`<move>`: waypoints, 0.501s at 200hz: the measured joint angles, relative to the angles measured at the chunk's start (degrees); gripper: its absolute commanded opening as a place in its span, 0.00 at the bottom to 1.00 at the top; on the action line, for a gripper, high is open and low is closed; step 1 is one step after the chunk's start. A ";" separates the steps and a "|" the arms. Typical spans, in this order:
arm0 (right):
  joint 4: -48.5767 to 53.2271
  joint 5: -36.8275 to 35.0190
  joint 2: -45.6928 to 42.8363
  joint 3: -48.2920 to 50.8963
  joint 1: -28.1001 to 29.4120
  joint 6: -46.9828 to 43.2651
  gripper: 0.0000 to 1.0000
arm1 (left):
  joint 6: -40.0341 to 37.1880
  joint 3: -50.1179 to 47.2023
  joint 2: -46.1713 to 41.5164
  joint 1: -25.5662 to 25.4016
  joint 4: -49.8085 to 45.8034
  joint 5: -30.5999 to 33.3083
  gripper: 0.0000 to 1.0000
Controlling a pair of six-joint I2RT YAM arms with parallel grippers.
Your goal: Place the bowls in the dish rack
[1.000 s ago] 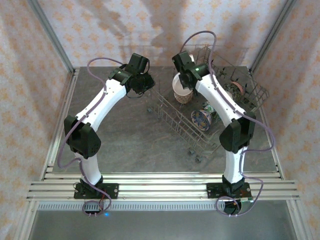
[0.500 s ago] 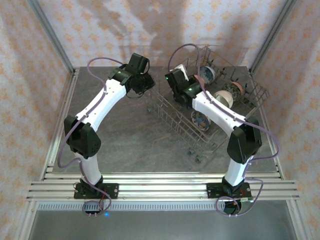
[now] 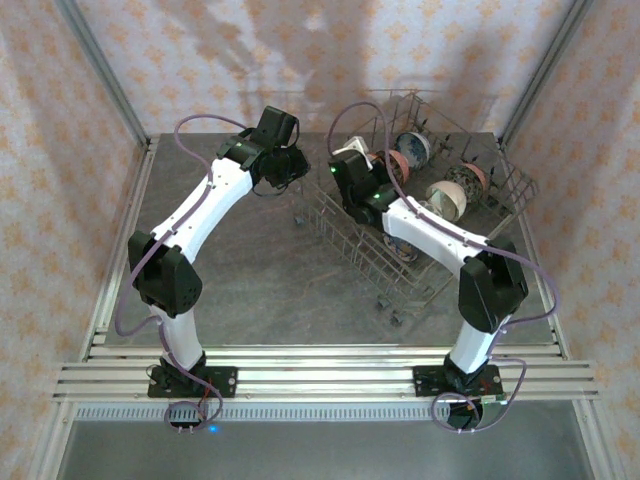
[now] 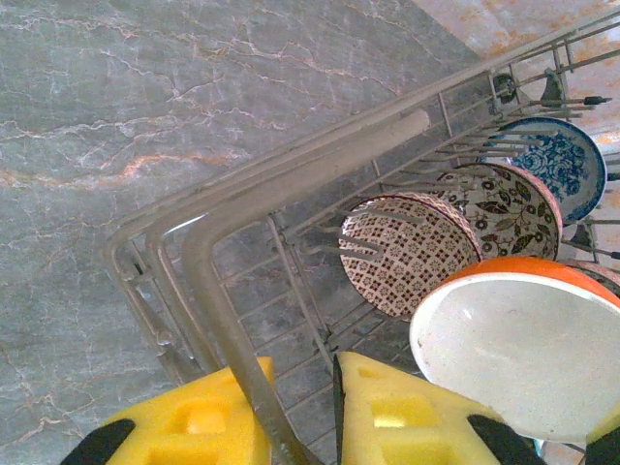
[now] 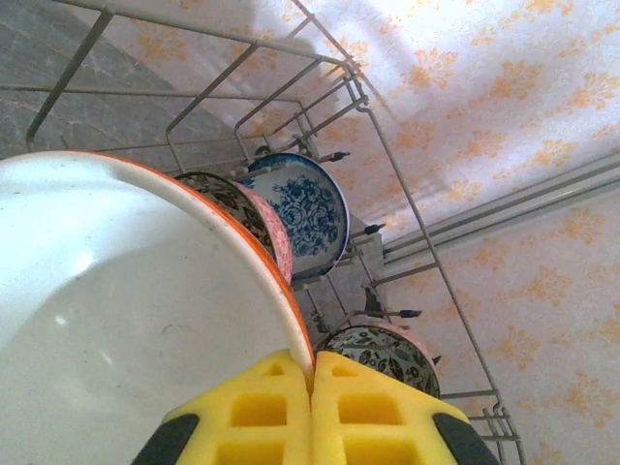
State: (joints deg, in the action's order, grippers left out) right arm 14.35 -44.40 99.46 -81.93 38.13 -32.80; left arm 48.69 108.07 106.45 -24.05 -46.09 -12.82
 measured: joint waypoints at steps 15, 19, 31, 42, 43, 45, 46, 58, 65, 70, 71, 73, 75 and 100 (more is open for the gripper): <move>-1.57 -0.63 0.00 0.72 0.26 -1.25 0.00 | 0.00 0.00 0.00 0.00 -0.02 0.00 0.21; -2.01 -0.74 0.00 0.92 0.37 -1.66 0.00 | 0.00 0.00 0.00 0.00 -0.02 0.00 0.21; -3.28 -0.94 0.00 1.40 0.55 -2.51 0.00 | 0.02 0.00 0.00 0.00 -0.02 0.02 0.21; -4.02 -1.14 0.00 1.77 0.74 -3.02 0.00 | 0.00 0.00 0.00 0.00 -0.02 0.02 0.21; -4.07 -1.16 0.00 1.79 0.74 -3.10 0.00 | 0.00 0.00 0.00 0.00 -0.02 0.02 0.21; -4.15 -1.18 0.00 1.86 0.74 -3.26 0.00 | 0.00 0.00 0.00 0.00 -0.02 0.02 0.21; -4.22 -1.20 0.00 1.86 0.74 -3.28 0.00 | 0.00 0.00 0.00 0.00 -0.02 0.02 0.21; -4.81 -1.29 0.02 2.14 0.85 -3.58 0.00 | 0.02 0.00 0.00 0.00 -0.02 0.02 0.21; -5.14 -1.31 0.02 2.23 0.90 -3.85 0.00 | 0.00 0.00 0.00 0.00 -0.02 0.02 0.21; -5.27 -1.33 0.02 2.23 0.90 -3.98 0.00 | 0.00 0.00 0.00 -0.02 -0.02 0.02 0.21; -5.31 -1.33 0.02 2.23 0.90 -4.00 0.00 | 0.00 0.00 0.00 -0.02 -0.02 0.02 0.21; -5.40 -1.36 0.02 2.23 0.92 -4.09 0.00 | 0.00 0.00 0.00 -0.02 -0.02 0.02 0.21; -5.44 -1.40 0.02 2.23 0.94 -4.20 0.00 | 0.00 0.00 0.00 -0.02 -0.02 0.02 0.21; -5.81 -1.86 0.07 2.23 0.94 -4.39 0.00 | 0.00 0.00 0.00 -0.02 -0.02 0.07 0.21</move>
State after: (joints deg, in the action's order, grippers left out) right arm 8.54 -46.26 99.53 -79.70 39.07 -37.19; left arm 48.69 108.07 106.45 -24.08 -46.11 -12.75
